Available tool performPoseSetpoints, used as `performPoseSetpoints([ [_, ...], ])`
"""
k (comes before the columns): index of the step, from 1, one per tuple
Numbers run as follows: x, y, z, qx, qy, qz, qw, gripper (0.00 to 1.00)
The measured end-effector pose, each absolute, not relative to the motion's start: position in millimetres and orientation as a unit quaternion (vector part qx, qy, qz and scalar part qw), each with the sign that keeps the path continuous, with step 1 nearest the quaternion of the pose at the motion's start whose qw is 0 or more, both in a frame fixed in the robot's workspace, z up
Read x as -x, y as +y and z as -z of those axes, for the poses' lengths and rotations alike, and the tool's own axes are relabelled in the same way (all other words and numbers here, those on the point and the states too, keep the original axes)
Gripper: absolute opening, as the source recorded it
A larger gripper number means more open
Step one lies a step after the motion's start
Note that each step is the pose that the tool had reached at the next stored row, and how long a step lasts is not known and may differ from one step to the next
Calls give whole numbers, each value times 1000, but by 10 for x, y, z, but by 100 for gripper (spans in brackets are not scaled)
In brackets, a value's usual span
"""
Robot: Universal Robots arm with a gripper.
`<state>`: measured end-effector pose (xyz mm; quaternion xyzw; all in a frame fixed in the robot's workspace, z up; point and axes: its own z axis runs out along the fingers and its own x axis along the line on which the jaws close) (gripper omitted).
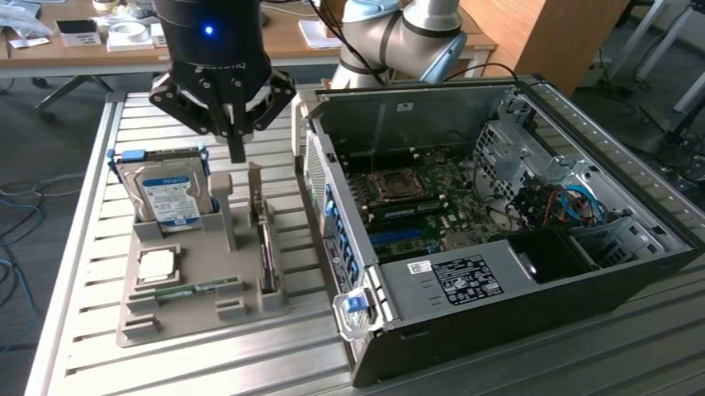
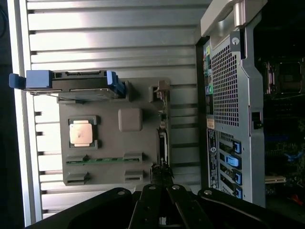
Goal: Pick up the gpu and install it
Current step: 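Reach for the gpu, then pick up the gpu and move the gpu toward the slot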
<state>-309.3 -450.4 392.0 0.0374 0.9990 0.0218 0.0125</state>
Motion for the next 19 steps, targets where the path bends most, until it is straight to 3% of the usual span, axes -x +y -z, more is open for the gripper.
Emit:
performPoseSetpoints([
  [19, 3057, -4551, -3908, -37, 999, -22, 12, 11],
])
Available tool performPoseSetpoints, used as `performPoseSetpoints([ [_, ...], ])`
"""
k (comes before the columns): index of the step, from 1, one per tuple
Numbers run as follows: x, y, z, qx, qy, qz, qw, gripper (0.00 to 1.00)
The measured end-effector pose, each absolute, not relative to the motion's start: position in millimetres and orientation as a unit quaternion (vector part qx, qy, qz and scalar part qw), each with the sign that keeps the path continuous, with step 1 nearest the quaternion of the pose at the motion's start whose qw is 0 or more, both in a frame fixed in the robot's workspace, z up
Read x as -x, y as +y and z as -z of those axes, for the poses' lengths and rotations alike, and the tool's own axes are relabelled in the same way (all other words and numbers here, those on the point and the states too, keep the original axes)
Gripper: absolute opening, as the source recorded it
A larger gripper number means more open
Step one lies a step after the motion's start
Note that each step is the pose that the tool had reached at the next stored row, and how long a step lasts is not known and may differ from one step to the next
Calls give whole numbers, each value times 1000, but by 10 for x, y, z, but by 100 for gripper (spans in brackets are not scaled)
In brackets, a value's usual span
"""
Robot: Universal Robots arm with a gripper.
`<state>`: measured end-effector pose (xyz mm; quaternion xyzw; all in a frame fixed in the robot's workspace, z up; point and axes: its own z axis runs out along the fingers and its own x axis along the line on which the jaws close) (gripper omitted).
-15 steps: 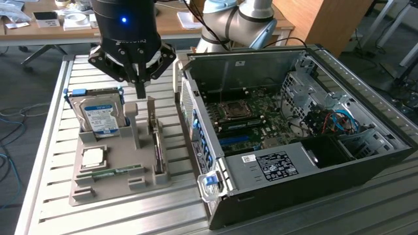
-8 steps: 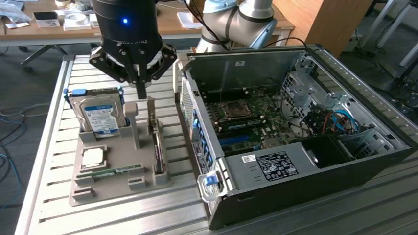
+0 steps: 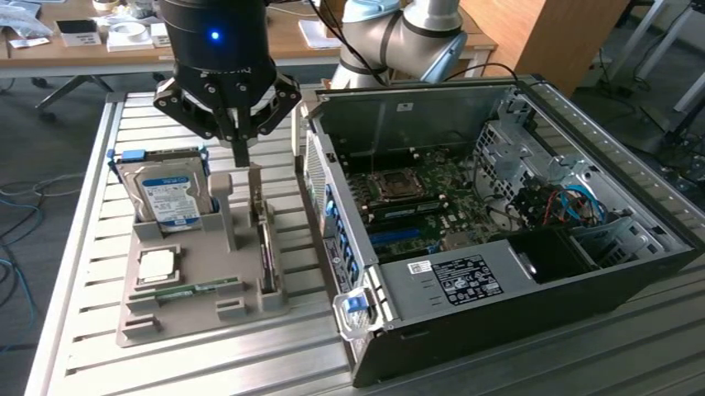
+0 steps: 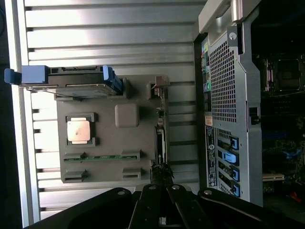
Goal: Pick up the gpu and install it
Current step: 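Pick up the gpu and move the gpu toward the slot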
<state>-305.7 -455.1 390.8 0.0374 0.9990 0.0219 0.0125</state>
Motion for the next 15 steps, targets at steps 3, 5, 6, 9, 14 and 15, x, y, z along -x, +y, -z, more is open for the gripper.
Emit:
performPoseSetpoints([
  [3, 3057, -4551, -3908, -37, 999, -22, 12, 11],
  [5, 3057, -4551, -3908, -37, 999, -22, 13, 11],
  [6, 3057, -4551, -3908, -37, 999, -22, 13, 11],
  [9, 3057, -4551, -3908, -37, 999, -22, 13, 11],
  [14, 3057, -4551, -3908, -37, 999, -22, 12, 24],
  [15, 3057, -4551, -3908, -37, 999, -22, 13, 29],
])
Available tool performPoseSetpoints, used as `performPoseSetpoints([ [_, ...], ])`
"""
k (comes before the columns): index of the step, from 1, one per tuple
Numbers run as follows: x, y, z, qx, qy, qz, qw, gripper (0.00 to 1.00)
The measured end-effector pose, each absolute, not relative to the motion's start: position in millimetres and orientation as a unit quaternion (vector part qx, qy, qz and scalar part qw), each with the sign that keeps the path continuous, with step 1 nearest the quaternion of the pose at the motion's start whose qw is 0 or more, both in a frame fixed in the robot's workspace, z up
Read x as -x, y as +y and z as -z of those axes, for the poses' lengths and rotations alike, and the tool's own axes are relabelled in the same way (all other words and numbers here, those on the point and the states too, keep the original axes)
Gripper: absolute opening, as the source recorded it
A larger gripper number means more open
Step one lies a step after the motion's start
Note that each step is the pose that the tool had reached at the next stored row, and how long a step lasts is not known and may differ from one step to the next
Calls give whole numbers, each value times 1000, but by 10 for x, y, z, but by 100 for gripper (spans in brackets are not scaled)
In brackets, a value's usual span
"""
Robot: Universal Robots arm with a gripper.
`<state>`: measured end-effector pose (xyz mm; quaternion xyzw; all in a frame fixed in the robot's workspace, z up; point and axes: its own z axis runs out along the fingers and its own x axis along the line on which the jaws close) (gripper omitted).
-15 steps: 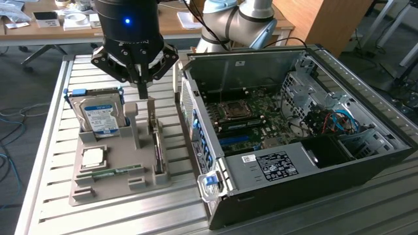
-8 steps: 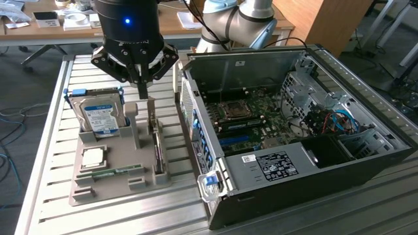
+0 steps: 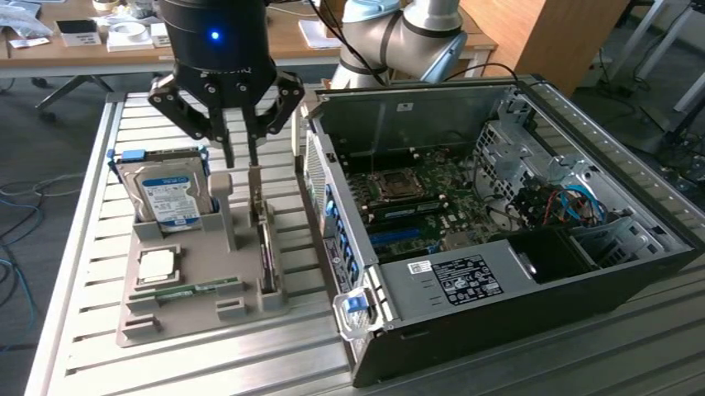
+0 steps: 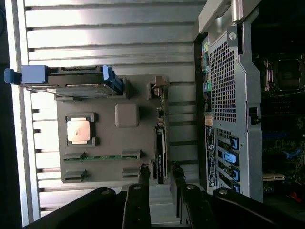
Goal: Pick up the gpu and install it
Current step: 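Pick up the gpu and move the gpu toward the slot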
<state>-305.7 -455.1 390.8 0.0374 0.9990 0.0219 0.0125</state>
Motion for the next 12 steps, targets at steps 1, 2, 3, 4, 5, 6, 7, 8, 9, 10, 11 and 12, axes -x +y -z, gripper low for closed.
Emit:
performPoseSetpoints([
  [1, 3057, -4551, -3908, -37, 999, -22, 12, 35],
  [2, 3057, -4551, -3908, -37, 999, -22, 12, 35],
  [3, 3057, -4551, -3908, -37, 999, -22, 13, 41],
  [4, 3057, -4551, -3908, -37, 999, -22, 12, 41],
  [5, 3057, -4551, -3908, -37, 999, -22, 12, 47],
  [6, 3057, -4551, -3908, -37, 999, -22, 12, 47],
  [7, 3057, -4551, -3908, -37, 999, -22, 12, 47],
  [8, 3057, -4551, -3908, -37, 999, -22, 13, 47],
  [9, 3057, -4551, -3908, -37, 999, -22, 12, 47],
  [10, 3057, -4551, -3908, -37, 999, -22, 12, 47],
  [11, 3057, -4551, -3908, -37, 999, -22, 12, 47],
  [12, 3057, -4551, -3908, -37, 999, -22, 13, 47],
])
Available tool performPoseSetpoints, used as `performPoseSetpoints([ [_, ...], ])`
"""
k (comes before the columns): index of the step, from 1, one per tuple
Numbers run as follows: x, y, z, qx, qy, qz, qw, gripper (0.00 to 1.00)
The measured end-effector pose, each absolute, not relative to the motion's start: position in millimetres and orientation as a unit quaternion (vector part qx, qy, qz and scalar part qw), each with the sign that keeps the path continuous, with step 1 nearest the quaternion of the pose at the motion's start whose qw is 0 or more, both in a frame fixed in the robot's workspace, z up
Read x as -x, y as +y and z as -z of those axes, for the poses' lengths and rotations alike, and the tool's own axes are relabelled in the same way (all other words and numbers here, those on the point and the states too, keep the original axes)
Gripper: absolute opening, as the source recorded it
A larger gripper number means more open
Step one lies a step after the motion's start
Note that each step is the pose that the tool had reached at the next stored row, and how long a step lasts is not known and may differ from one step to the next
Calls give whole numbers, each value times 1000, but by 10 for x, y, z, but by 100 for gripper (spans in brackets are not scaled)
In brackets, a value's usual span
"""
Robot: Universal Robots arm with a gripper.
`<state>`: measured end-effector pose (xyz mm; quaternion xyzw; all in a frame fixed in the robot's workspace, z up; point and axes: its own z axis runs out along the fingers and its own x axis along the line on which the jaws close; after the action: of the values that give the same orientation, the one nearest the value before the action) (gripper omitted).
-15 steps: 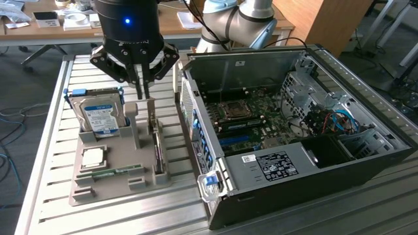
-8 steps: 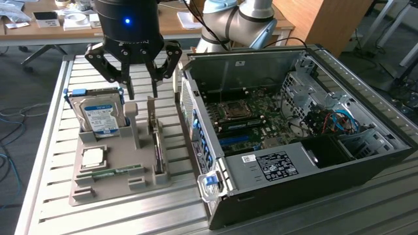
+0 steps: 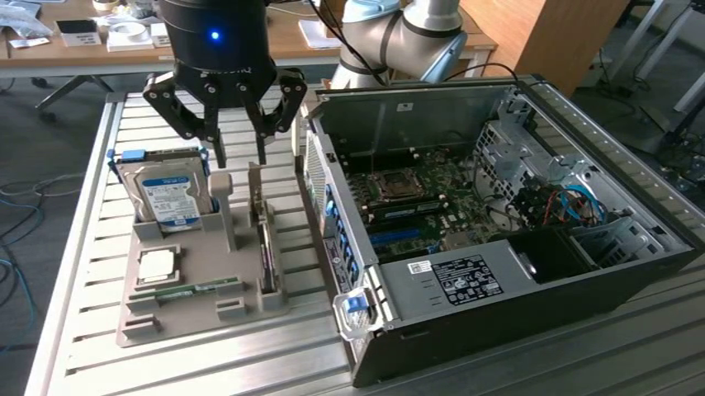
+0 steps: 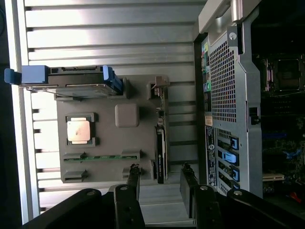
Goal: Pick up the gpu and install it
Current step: 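Pick up the gpu and move the gpu toward the slot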
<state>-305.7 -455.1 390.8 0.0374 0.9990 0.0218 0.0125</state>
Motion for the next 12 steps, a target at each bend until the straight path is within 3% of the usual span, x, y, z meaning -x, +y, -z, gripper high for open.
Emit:
performPoseSetpoints([
  [12, 3057, -4551, -3860, -37, 999, -22, 12, 47],
])
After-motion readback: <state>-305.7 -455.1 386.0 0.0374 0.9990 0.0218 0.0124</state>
